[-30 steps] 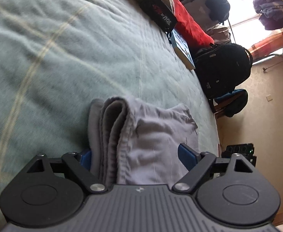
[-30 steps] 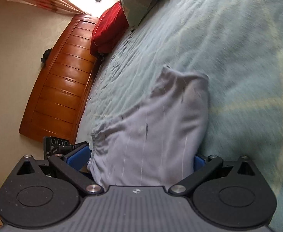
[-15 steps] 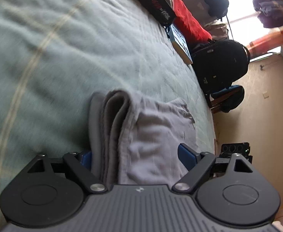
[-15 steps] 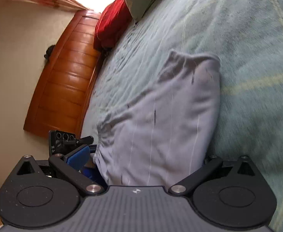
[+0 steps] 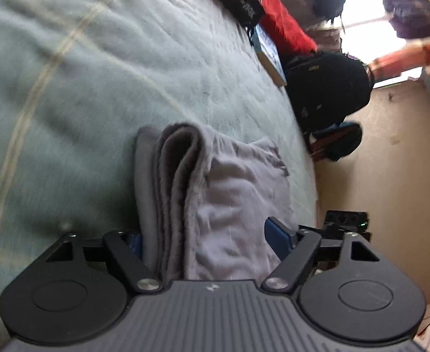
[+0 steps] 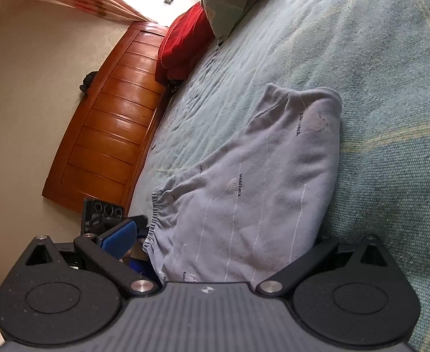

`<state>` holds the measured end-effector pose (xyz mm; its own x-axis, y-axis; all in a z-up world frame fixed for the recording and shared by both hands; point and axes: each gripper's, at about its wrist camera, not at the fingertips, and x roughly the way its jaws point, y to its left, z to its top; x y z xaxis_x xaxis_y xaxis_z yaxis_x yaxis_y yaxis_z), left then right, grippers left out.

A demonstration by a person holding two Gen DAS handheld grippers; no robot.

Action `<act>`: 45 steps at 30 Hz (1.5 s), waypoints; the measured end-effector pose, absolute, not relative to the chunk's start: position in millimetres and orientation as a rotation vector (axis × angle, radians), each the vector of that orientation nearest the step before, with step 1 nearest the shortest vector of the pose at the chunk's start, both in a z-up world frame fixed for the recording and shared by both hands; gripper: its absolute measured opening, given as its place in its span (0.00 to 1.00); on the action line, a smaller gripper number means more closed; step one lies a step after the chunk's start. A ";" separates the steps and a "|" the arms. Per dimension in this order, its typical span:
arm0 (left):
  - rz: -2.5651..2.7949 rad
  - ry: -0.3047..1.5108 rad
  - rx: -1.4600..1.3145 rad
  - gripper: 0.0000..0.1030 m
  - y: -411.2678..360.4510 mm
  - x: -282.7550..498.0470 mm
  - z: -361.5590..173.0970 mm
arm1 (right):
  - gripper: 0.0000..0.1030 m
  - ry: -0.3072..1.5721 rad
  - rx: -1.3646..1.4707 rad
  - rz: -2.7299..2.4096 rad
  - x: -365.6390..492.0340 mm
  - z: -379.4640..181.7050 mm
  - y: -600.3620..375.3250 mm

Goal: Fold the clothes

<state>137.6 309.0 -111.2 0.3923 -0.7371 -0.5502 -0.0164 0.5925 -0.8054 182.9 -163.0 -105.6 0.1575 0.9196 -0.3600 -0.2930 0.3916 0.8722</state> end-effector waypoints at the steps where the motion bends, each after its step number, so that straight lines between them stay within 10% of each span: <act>1: -0.533 1.094 -0.821 0.76 307.9 143.3 -110.7 | 1.00 1.060 0.741 0.989 182.6 -105.8 -163.1; 14: -0.490 1.083 -0.759 0.49 310.1 123.0 -109.6 | 0.91 0.991 0.718 0.929 179.1 -108.3 -159.7; 20: -0.447 1.067 -0.716 0.48 301.9 123.5 -105.4 | 0.58 0.965 0.703 0.877 182.9 -117.5 -162.3; 24: -0.419 1.056 -0.688 0.43 296.4 123.8 -102.6 | 0.15 0.966 0.758 0.801 182.4 -132.4 -171.3; 32: -0.310 1.019 -0.546 0.24 277.0 110.5 -82.3 | 0.13 0.950 0.575 0.711 172.3 -109.9 -148.0; 45: -0.373 0.890 -0.492 0.20 252.6 97.7 -31.1 | 0.12 0.876 0.332 0.689 158.8 -82.1 -125.1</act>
<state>97.7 252.6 -31.1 0.5777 -0.5027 -0.6430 0.1063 0.8274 -0.5514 158.8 -125.1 -82.1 0.4455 0.6738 -0.5895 -0.4144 0.7389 0.5313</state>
